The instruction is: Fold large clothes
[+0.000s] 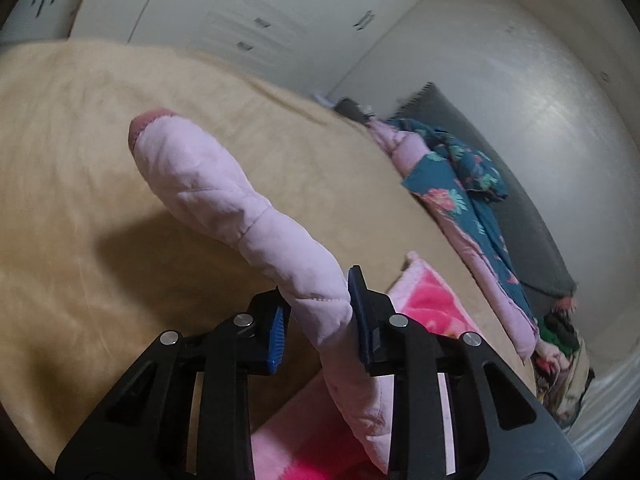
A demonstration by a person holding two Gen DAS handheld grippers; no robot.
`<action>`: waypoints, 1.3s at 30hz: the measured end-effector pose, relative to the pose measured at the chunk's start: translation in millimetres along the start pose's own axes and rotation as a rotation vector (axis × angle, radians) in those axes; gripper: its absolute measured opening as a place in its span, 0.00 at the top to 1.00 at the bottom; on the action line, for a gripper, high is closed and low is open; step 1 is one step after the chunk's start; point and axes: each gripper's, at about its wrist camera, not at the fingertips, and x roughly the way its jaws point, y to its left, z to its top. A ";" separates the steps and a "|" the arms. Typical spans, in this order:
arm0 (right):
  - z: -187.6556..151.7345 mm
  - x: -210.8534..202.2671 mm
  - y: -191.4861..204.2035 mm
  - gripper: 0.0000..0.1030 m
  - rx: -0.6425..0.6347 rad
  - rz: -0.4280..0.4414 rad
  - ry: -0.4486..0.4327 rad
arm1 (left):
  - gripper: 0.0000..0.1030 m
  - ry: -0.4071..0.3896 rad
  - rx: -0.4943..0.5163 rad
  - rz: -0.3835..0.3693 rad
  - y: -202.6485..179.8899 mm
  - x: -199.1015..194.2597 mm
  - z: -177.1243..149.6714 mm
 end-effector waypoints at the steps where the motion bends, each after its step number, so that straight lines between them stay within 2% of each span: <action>1: -2.7 -3.6 -4.4 0.05 0.012 -0.001 -0.001 | 0.80 -0.005 0.010 -0.006 -4.5 -5.1 1.5; 8: -16.4 -35.4 -24.8 0.05 0.070 -0.010 -0.035 | 0.80 -0.041 0.086 -0.069 -46.2 -46.4 4.5; 18: -40.5 -86.7 -48.9 0.05 0.126 -0.052 -0.100 | 0.80 -0.064 0.202 -0.191 -109.2 -90.0 -9.1; 31: -64.6 -137.8 -78.3 0.05 0.217 -0.030 -0.169 | 0.80 -0.023 0.307 -0.323 -168.8 -110.1 -51.6; 39: -75.5 -164.1 -102.0 0.05 0.271 -0.049 -0.210 | 0.81 0.022 0.421 -0.395 -209.6 -113.4 -94.5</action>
